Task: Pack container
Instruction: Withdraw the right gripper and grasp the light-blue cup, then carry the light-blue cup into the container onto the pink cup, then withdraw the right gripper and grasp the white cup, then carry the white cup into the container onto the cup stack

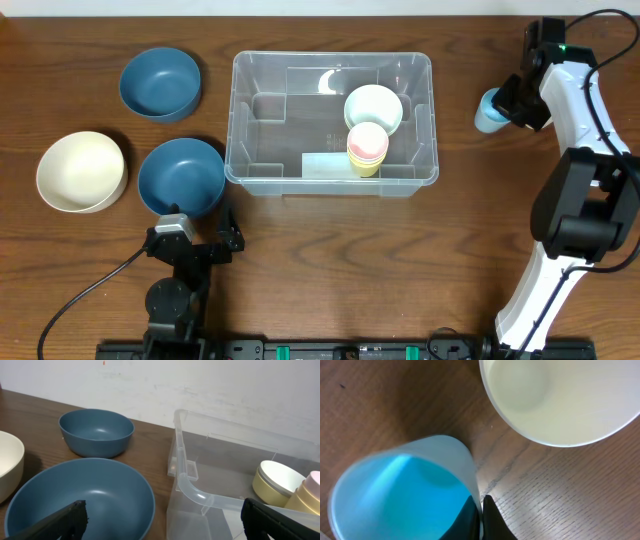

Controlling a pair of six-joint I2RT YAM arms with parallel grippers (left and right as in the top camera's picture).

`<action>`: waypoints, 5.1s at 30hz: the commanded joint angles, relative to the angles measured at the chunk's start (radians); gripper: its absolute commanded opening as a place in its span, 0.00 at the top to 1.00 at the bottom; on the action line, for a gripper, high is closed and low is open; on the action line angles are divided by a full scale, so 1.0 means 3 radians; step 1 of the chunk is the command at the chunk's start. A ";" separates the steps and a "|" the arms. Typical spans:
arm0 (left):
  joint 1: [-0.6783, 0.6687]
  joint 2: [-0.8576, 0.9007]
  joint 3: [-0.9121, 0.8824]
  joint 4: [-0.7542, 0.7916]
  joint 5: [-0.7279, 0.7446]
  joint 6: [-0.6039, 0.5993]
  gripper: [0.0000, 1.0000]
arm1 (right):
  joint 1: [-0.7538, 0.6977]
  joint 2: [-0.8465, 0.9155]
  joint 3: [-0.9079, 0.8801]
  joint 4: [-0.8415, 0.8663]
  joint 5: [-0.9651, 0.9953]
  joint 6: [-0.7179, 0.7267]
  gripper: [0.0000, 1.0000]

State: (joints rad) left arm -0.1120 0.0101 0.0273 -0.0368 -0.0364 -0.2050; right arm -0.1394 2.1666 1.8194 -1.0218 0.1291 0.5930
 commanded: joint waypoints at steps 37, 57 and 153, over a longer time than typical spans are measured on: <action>0.0023 -0.0020 -0.0078 -0.0112 -0.0051 0.0043 0.02 | 0.1737 -0.1588 -0.0006 -0.0506 -0.0539 -0.0680 0.99; 0.0023 -0.0020 -0.0078 -0.0112 -0.0051 0.0043 0.02 | 0.1928 -0.1161 -0.0008 -0.0708 -0.0392 -0.0589 0.63; 0.0023 -0.0020 -0.0078 -0.0112 -0.0051 0.0043 0.02 | 0.0580 -0.1535 0.0362 -0.0478 -0.1657 -0.1021 0.96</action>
State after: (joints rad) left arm -0.1120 0.0101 0.0273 -0.0368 -0.0364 -0.2054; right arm -0.0879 1.7042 1.9270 -1.1465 -0.3733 0.3378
